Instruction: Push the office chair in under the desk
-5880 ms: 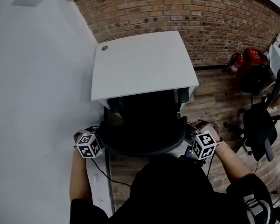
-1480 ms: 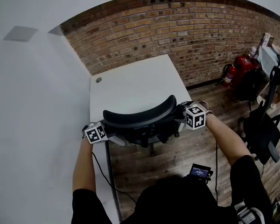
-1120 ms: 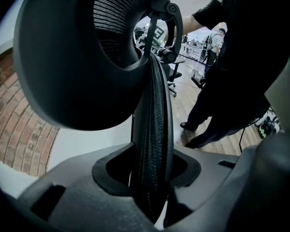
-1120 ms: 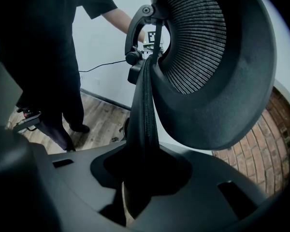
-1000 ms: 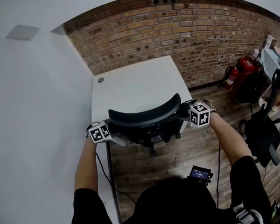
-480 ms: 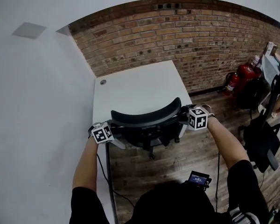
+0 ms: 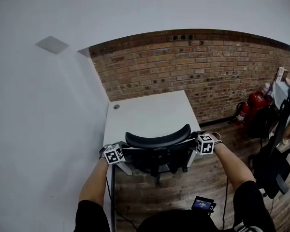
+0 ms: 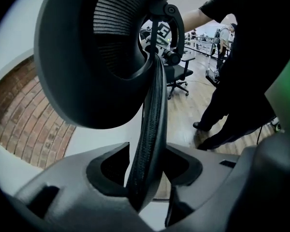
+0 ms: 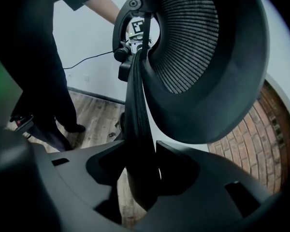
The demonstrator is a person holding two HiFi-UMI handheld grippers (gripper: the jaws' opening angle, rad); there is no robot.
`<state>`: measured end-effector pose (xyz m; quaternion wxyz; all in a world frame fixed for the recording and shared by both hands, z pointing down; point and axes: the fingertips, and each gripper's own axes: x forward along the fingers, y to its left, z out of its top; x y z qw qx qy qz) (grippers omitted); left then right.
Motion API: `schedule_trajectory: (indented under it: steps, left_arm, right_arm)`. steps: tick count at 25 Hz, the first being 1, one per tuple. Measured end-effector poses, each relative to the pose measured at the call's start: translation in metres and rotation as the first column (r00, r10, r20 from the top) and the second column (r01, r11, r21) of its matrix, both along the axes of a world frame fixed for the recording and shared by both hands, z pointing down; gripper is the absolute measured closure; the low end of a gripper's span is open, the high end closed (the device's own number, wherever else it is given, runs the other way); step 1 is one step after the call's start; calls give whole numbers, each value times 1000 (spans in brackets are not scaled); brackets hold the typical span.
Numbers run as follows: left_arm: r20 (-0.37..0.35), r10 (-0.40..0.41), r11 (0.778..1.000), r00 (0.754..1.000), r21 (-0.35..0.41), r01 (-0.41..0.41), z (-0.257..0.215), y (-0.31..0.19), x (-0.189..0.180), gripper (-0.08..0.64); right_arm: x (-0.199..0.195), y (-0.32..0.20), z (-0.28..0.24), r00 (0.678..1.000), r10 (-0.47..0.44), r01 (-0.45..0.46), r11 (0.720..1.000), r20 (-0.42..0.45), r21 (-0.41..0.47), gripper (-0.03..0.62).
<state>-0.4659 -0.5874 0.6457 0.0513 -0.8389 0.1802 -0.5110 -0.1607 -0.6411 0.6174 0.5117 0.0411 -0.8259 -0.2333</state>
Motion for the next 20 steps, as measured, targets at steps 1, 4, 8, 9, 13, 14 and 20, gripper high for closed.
schedule_trajectory:
  steps: [1,4,8,9,13,14,20]
  left_arm:
    - [-3,1,1000,1000,11,-1,-4,2,-1,377]
    - [-15,14,999,1000,39,-14,-19,8,-5,376]
    - [-118,-22,995,993,94,34,-46,14,-9,377]
    - [-190,-42,992,981,108,64,-59,15,-6,377]
    - [-480,-103,968,871,155,200,-110,24,5,380]
    - [-528,-103,961,843,166,221,-117,29,8,388]
    - [-642,-31,946,766,228,229,-137,85,37,450]
  right_arm:
    - [1,2,-4,1000,2,-2,1000,-7,5,414]
    - [4,8,-17,1000,4,-4,1000,-22,16,411]
    - [2,18,-41,999,19,-21,999,42,33,424]
    - [1,22,-48,997,30,-32,999,70,33,430]
    - [-6,41,-72,972,107,-108,994,209,-6,445]
    - [-9,47,-77,958,135,-131,991,254,-32,451]
    - [-24,93,-101,727,369,-232,926,579,-299,500]
